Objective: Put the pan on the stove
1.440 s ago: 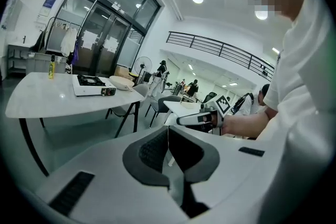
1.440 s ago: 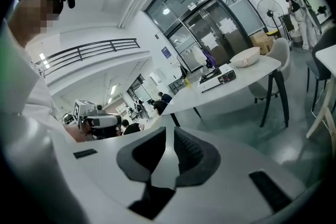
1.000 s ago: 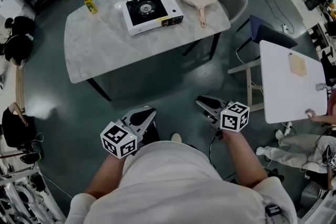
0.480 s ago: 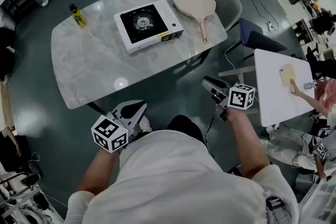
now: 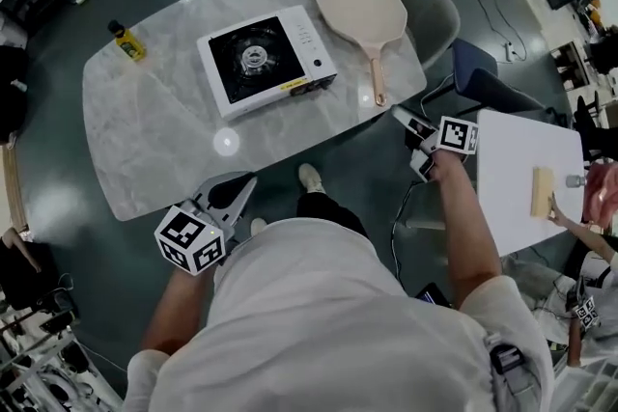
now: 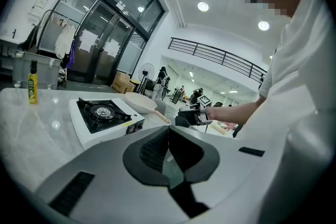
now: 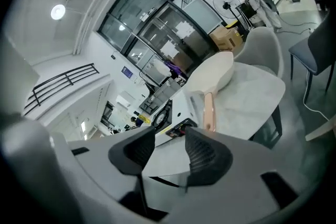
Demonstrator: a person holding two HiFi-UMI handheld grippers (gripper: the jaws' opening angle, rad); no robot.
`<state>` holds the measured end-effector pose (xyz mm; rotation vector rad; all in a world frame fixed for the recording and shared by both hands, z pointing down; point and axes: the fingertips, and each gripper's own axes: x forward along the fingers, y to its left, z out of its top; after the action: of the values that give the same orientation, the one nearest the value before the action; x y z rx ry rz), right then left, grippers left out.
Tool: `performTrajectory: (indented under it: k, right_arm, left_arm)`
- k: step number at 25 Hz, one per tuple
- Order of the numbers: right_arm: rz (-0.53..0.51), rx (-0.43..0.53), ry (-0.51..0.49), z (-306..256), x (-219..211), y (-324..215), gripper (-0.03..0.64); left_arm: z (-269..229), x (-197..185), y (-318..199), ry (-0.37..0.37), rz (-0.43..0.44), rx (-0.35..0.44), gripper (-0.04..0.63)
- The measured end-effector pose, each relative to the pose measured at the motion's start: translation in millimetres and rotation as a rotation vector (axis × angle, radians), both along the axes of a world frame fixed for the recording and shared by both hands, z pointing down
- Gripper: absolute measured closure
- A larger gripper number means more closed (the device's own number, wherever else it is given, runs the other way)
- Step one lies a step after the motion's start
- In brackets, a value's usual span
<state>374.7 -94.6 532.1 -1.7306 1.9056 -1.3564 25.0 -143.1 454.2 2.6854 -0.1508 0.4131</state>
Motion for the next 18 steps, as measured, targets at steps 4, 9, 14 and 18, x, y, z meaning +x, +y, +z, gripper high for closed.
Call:
performTrajectory:
  k: [4, 9, 14, 18]
  right_arm:
    - [-0.053, -0.030, -0.071, 38, 53, -36, 0.386]
    - [-0.184, -0.057, -0.173, 76, 74, -82, 0.340]
    - [-0.317, -0.045, -0.294, 100, 63, -122, 0.321]
    - [-0.398, -0.003, -0.461, 103, 43, -149, 0.346]
  left_arm:
    - [-15, 47, -30, 0.013, -0.089, 0.004, 0.577]
    - [-19, 100, -54, -0.024, -0.125, 0.013, 0.577]
    - [-18, 133, -66, -0.058, -0.199, 0.001, 0.577]
    - [-13, 142, -71, -0.089, -0.261, -0.005, 0.577]
